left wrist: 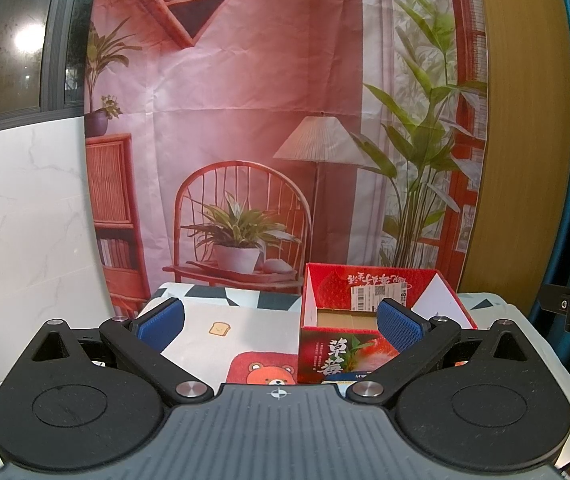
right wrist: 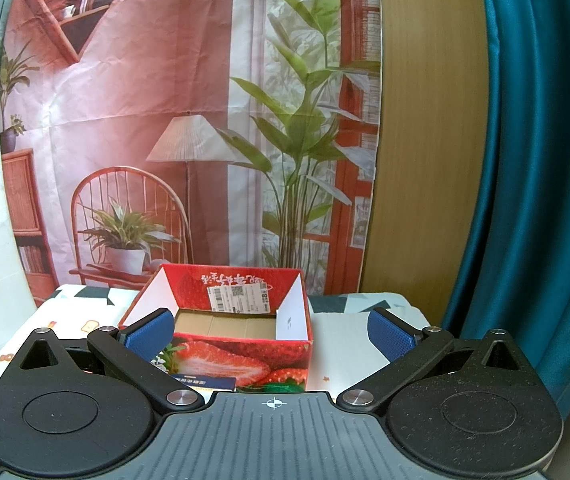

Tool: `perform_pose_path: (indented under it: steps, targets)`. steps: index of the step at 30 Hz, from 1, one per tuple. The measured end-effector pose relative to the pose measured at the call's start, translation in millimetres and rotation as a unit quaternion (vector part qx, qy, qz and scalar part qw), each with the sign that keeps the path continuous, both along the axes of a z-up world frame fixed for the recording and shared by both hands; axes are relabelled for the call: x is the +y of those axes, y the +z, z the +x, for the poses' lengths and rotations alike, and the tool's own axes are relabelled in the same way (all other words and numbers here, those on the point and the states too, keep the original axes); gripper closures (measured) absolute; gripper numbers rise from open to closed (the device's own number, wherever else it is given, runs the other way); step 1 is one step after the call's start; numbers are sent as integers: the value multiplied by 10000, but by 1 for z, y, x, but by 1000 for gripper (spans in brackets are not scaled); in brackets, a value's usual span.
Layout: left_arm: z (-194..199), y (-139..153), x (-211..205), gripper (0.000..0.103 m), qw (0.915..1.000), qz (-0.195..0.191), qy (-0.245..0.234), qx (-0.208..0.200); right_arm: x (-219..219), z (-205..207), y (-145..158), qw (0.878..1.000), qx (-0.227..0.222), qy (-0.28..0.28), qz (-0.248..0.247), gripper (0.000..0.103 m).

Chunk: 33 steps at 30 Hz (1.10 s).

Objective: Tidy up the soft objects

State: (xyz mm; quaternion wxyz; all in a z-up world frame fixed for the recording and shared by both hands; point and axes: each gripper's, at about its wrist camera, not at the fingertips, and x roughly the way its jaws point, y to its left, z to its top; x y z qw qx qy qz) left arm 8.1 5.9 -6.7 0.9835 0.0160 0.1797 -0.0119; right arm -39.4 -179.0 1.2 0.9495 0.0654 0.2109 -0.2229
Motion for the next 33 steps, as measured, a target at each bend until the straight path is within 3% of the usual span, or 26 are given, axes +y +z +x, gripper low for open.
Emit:
perform_pose_path:
  steps: [14, 18, 23, 26, 30, 33]
  targets:
    - [-1, -14, 2, 0, 10000, -14, 19, 62, 2, 2, 7, 10000, -16, 22, 4, 0]
    - [2, -20, 2, 0, 9999, 9, 46, 150, 0, 0, -4, 9997, -183, 88, 96, 0]
    - [16, -35, 1, 0, 9990, 47, 152, 414, -12, -4, -29, 9965, -669, 359, 351, 0]
    - [26, -51, 2, 0, 9980, -10, 140, 623, -19, -1, -43, 9952, -697, 359, 583, 0]
    - [40, -73, 3, 0, 9962, -49, 78, 869, -23, 0, -71, 9944, -902, 286, 464, 0]
    - [49, -90, 2, 0, 9943, -88, 5, 1064, -25, 9, -95, 9962, -701, 295, 414, 0]
